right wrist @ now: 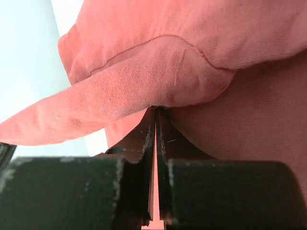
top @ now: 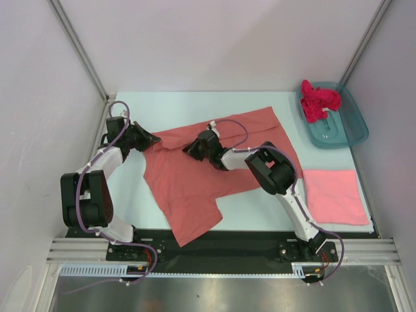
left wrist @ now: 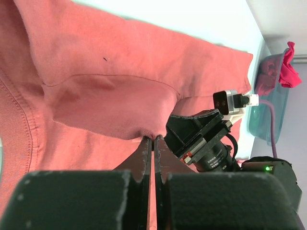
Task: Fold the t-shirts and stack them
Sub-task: Fold the tshirt
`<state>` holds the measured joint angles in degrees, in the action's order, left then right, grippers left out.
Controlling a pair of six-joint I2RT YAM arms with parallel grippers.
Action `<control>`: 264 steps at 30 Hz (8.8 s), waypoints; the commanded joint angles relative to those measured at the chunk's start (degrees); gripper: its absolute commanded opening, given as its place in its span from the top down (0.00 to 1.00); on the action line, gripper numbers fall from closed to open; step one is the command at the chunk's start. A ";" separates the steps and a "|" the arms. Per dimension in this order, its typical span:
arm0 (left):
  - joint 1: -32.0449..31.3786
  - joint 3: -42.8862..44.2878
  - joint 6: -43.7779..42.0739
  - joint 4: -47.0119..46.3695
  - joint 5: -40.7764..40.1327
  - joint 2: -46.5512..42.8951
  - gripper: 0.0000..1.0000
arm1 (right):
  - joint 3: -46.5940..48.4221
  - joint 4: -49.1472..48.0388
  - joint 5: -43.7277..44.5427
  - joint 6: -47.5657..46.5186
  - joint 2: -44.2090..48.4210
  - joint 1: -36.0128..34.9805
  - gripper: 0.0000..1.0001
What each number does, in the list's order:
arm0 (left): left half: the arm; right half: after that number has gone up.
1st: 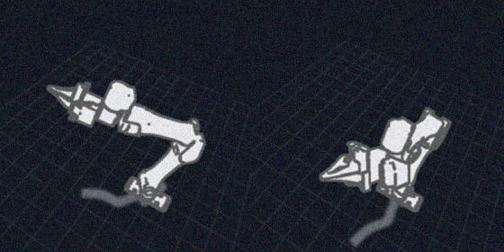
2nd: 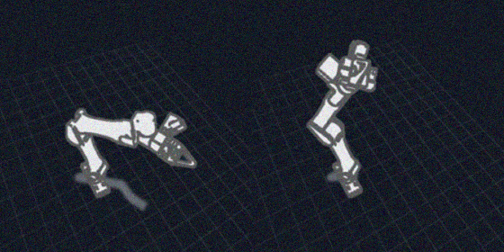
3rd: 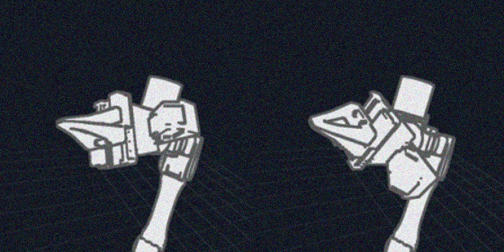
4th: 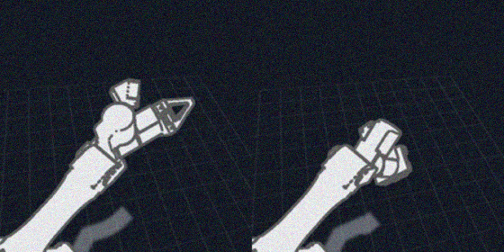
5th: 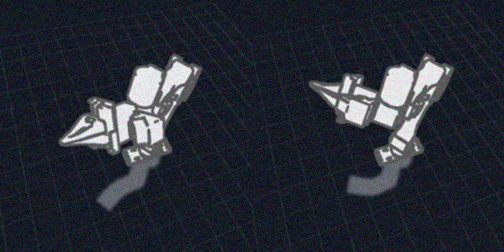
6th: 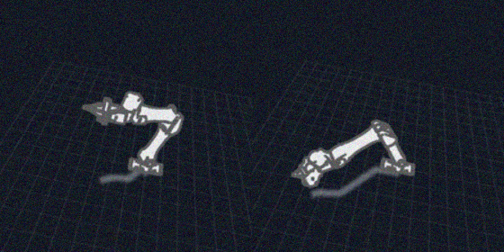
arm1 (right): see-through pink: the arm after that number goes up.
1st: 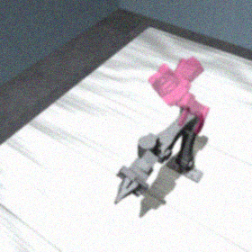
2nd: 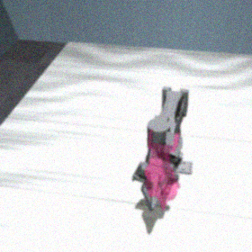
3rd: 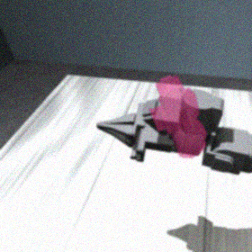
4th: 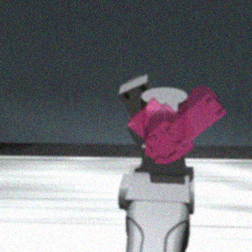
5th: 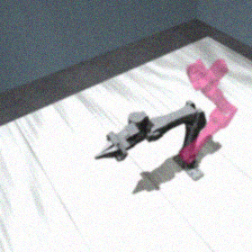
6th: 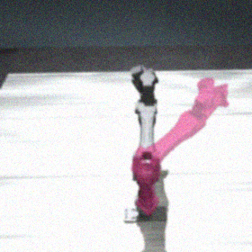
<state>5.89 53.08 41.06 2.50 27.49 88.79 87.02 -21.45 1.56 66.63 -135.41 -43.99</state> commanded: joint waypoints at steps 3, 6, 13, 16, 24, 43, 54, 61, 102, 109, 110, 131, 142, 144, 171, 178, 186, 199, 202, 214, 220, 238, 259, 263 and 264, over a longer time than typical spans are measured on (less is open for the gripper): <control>0.44 0.54 -0.10 -1.89 0.90 -2.31 1.00 | -3.16 1.23 -0.94 -5.98 7.35 0.66 1.00; 0.52 -0.43 0.77 -1.80 1.43 -3.44 1.00 | -4.49 2.29 -5.59 -7.21 9.03 1.44 1.00; 0.26 -6.40 2.01 -1.89 1.25 -8.28 1.00 | -6.69 3.78 -15.69 -11.08 12.37 3.55 1.00; 0.09 -9.48 2.27 -2.06 1.87 -9.43 0.99 | -6.52 6.07 -20.35 -13.01 13.33 5.05 1.00; 0.09 -15.11 3.24 -2.24 3.71 -11.36 0.99 | -7.04 10.46 -30.03 -17.58 15.09 9.44 1.00; -0.53 -20.91 3.15 -3.82 5.91 -12.50 0.96 | -0.54 19.26 -44.10 -25.15 9.38 15.25 1.00; -0.53 -22.14 2.54 -2.94 7.32 -11.54 0.96 | 0.69 18.90 -44.80 -24.88 7.36 15.42 1.00; -0.09 -22.41 1.40 -0.48 6.53 -11.10 0.86 | 0.08 18.55 -43.84 -24.79 7.80 15.86 1.00; 9.84 17.57 -3.09 3.74 -1.11 18.25 0.44 | -5.55 14.86 -54.47 -26.20 8.94 18.76 1.00; 9.40 21.53 -3.00 3.65 -1.30 24.93 0.49 | -5.02 11.27 -55.88 -23.66 7.19 19.29 1.00; 9.32 21.89 -3.18 3.82 -0.86 26.42 0.50 | -4.67 10.82 -56.14 -23.22 6.83 19.29 1.00; 11.07 25.76 -7.31 7.78 -4.37 29.86 0.99 | -5.64 18.82 -51.31 -29.10 8.06 19.11 1.00; 11.07 17.53 -8.10 12.52 -14.48 14.77 0.38 | -4.06 19.87 -51.05 -29.98 6.48 18.67 0.99; 9.94 12.86 -7.83 11.65 -13.51 5.67 0.39 | -3.27 20.05 -51.13 -29.98 6.04 18.41 0.99; -12.13 -31.29 2.45 -9.53 -15.97 -24.82 0.48 | -4.41 14.77 -53.33 -28.13 5.34 16.04 1.00; -12.22 -29.09 1.57 -11.90 -15.97 -19.01 0.44 | -4.41 14.51 -53.86 -28.13 4.98 16.21 1.00; -12.22 -25.57 -0.10 -12.87 -15.18 -14.35 0.45 | -4.06 14.25 -54.03 -27.96 4.28 16.13 1.00; -12.13 -25.04 1.65 -15.07 -9.82 -10.65 0.71 | -4.14 13.89 -54.21 -27.78 4.19 16.39 1.00; -12.13 -25.13 2.62 -13.23 -8.85 -12.67 0.87 | -3.44 14.33 -54.21 -28.05 4.19 16.65 1.00; -11.87 -28.99 6.49 -11.38 -5.16 -16.72 0.99 | -3.35 18.11 -52.72 -30.77 5.95 16.65 1.00; -11.95 -30.31 6.14 -11.12 -5.42 -17.25 1.00 | -2.83 18.81 -53.07 -31.12 6.30 16.92 1.00; -10.81 -31.28 4.82 -10.06 -5.69 -17.08 1.00 | -4.58 20.22 -53.24 -31.83 9.82 17.44 1.00; -10.72 -33.57 5.17 -11.38 -4.54 -16.99 0.99 | -8.10 21.28 -49.37 -33.41 11.14 17.71 1.00; -10.72 -33.66 5.26 -11.20 -5.07 -16.46 0.89 | -8.10 21.28 -49.29 -33.93 10.79 17.79 0.93; -10.72 -33.48 5.26 -11.03 -5.07 -16.29 0.74 | -8.36 21.28 -48.77 -34.02 11.31 18.06 0.88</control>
<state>-5.17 19.94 46.24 -7.88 21.69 72.62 79.11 -0.30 -48.21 34.13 -127.79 -26.37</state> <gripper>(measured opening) 0.169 0.081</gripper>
